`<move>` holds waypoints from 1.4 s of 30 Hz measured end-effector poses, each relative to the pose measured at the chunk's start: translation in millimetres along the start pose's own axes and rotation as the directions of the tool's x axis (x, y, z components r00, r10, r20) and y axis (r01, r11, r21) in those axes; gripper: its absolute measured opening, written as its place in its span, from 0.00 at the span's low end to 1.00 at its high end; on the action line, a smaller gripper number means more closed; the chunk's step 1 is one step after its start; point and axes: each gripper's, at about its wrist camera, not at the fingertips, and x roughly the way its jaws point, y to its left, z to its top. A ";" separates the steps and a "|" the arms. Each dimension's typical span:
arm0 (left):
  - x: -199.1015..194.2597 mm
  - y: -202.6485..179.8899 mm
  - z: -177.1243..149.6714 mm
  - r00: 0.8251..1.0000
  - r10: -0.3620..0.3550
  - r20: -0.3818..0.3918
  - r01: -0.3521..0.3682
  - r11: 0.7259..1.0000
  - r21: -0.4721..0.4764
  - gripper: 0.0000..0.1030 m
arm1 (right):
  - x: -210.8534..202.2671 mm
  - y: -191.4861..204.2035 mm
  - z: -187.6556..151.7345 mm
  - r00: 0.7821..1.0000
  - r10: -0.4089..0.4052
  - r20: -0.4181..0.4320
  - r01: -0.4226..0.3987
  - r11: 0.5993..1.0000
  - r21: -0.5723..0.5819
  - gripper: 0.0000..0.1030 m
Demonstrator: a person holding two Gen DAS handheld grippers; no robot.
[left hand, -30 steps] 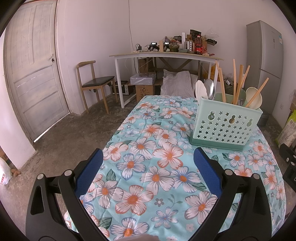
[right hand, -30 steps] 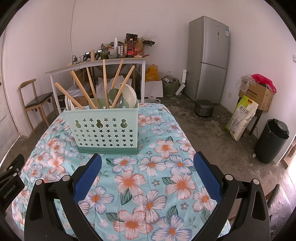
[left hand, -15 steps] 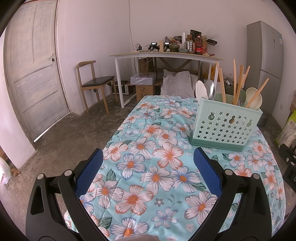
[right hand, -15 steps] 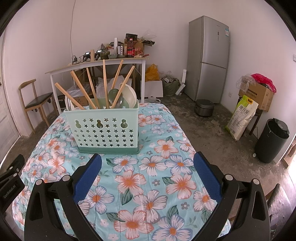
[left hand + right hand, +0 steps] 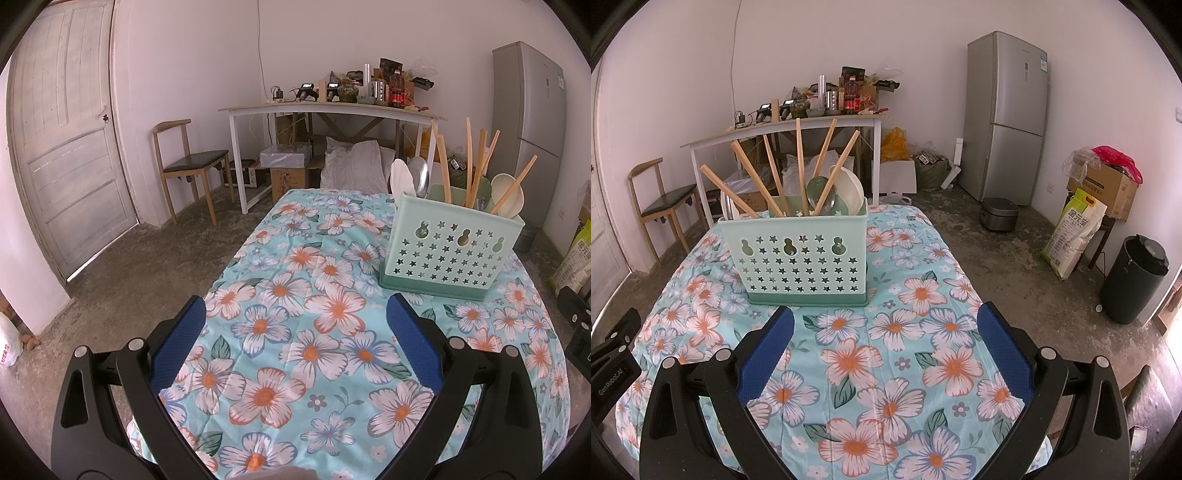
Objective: Organize utensils
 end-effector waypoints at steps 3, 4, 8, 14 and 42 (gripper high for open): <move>-1.0 -2.0 1.0 1.000 0.001 -0.001 -0.001 1.000 -0.003 0.92 | 0.7 -1.3 -0.1 1.000 0.000 -0.002 0.000 1.000 0.001 0.94; -1.1 -2.4 1.0 1.000 0.000 0.000 0.000 1.000 -0.002 0.92 | 0.4 -0.9 -0.1 1.000 0.000 -0.002 0.000 1.000 0.001 0.94; -1.0 -1.7 1.0 1.000 -0.001 -0.001 0.001 1.000 -0.001 0.92 | 0.8 -2.5 -0.3 1.000 0.000 0.000 0.000 1.000 0.002 0.94; -0.8 -1.0 0.8 1.000 0.000 -0.001 0.000 1.000 -0.002 0.92 | 0.3 -1.0 -0.1 1.000 0.001 -0.002 -0.001 1.000 0.002 0.94; -0.7 -1.3 1.2 1.000 0.000 -0.002 0.000 1.000 -0.004 0.92 | 0.8 0.1 -1.2 1.000 0.005 -0.004 -0.005 1.000 0.006 0.94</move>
